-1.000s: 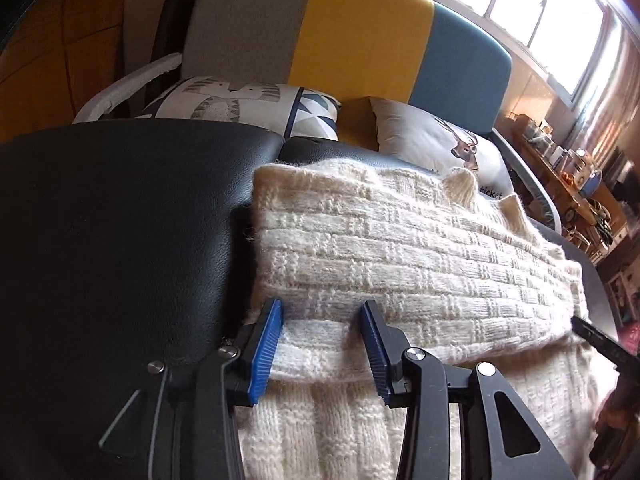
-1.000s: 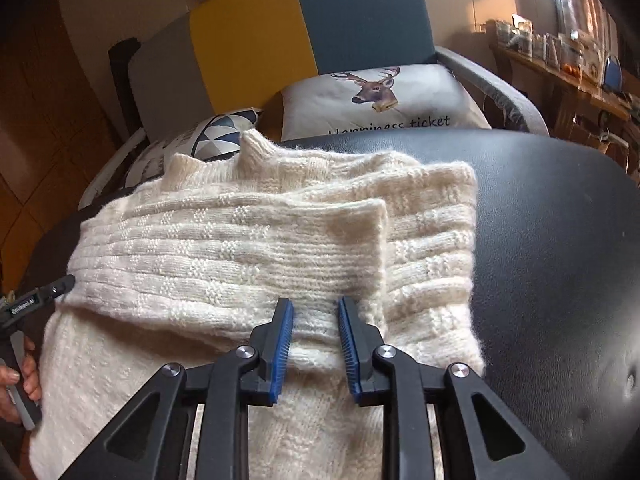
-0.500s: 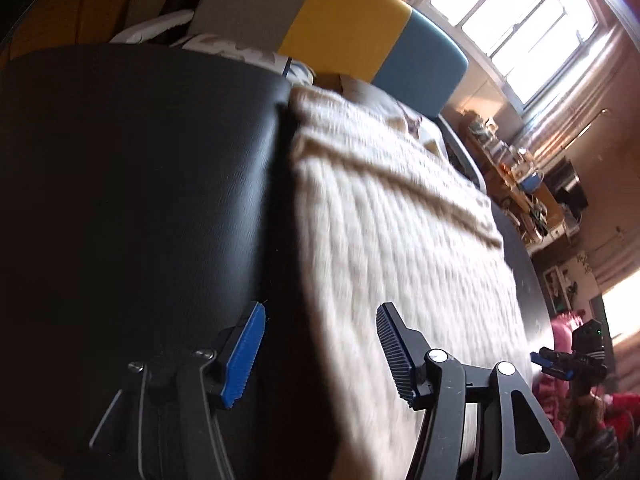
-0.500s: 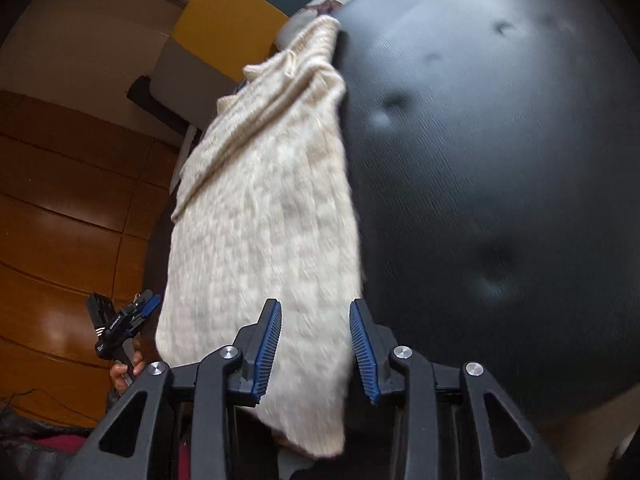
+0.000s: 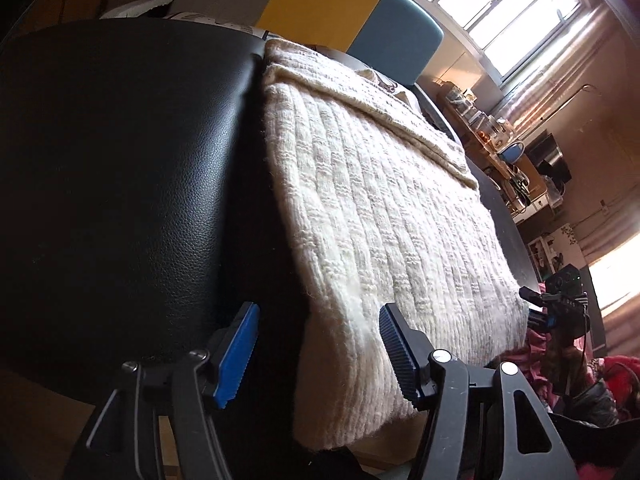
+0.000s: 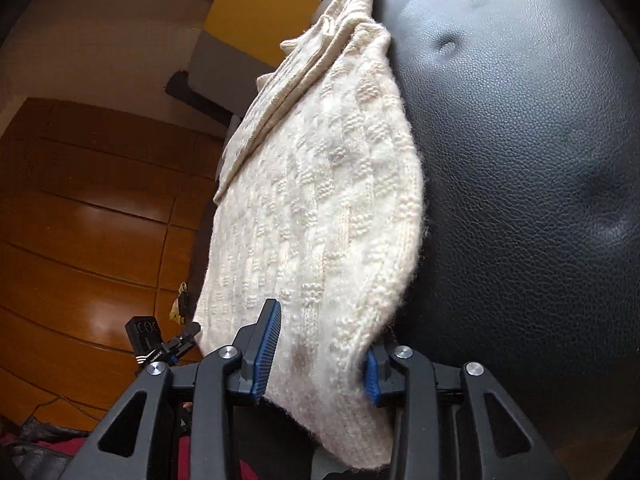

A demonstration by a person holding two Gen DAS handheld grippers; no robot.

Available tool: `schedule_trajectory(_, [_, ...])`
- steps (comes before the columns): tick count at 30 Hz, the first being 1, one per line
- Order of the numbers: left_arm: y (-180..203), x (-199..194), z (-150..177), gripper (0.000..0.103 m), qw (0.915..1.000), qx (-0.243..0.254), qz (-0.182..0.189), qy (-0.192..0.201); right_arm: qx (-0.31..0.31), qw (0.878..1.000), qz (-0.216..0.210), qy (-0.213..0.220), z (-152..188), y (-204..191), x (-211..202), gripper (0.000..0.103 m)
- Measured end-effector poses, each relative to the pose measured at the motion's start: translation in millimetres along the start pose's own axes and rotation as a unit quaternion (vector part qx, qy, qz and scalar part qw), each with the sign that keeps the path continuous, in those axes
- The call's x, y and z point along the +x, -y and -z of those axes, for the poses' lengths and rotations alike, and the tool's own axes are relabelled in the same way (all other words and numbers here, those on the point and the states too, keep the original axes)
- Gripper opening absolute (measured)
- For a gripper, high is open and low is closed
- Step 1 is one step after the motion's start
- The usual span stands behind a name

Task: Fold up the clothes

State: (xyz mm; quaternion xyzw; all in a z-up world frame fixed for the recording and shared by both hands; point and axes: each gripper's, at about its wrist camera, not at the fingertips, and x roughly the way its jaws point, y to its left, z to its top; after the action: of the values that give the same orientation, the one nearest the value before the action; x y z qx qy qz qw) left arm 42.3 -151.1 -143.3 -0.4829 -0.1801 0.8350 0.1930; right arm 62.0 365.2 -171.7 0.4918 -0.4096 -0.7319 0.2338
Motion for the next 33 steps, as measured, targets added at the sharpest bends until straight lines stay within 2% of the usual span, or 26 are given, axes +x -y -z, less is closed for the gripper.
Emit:
schedule_trajectory(4, [8, 2, 0, 0.062, 1.0, 0.009, -0.001, -0.003, 0.003, 1.0, 0.004, 0.003, -1, 1, 0, 0.036])
schedule_trajectory(9, [5, 3, -1, 0.06, 0.999, -0.024, 0.036, -0.007, -0.011, 1.0, 0.009, 0.014, 9, 1, -2, 0.036])
schedule_trajectory(10, [4, 5, -2, 0.046, 0.9989, -0.033, 0.033, -0.006, -0.015, 1.0, 0.014, 0.013, 11, 1, -3, 0.034])
schedule_trajectory(11, [5, 8, -3, 0.03, 0.9992, -0.036, 0.017, -0.009, -0.019, 1.0, 0.019, 0.012, 13, 0, -3, 0.028])
schedule_trajectory(13, [7, 12, -5, 0.015, 0.9993, -0.031, -0.015, -0.011, -0.028, 0.999, 0.029, 0.011, 16, -2, -5, 0.017])
schedule_trajectory(14, [5, 11, -4, 0.011, 0.9992, -0.036, -0.014, -0.013, -0.032, 0.999, 0.034, 0.01, 18, -2, -5, 0.013])
schedule_trajectory(16, [2, 10, -3, 0.009, 0.9988, -0.045, -0.012, -0.018, -0.041, 0.998, 0.044, 0.008, 22, -4, -7, 0.009])
schedule_trajectory(21, [-6, 6, 0, 0.007, 0.9973, -0.067, -0.008, -0.029, -0.062, 0.996, 0.068, 0.004, 31, -8, -10, 0.007])
schedule_trajectory(24, [-6, -1, 9, 0.007, 0.9975, -0.059, -0.016, -0.036, -0.076, 0.994, 0.083, 0.001, 37, -10, -12, 0.007])
schedule_trajectory(27, [-8, -9, 20, 0.007, 0.9973, -0.048, -0.03, -0.047, -0.096, 0.991, 0.093, -0.021, 51, -19, -4, 0.008])
schedule_trajectory(29, [-11, -15, 27, 0.007, 0.9968, -0.05, -0.026, -0.058, -0.096, 0.992, 0.081, -0.03, 59, -20, -1, 0.008])
schedule_trajectory(33, [-11, -34, 33, 0.007, 0.9969, -0.055, 0.02, -0.053, -0.083, 0.995, 0.042, -0.033, 67, -18, -3, 0.008])
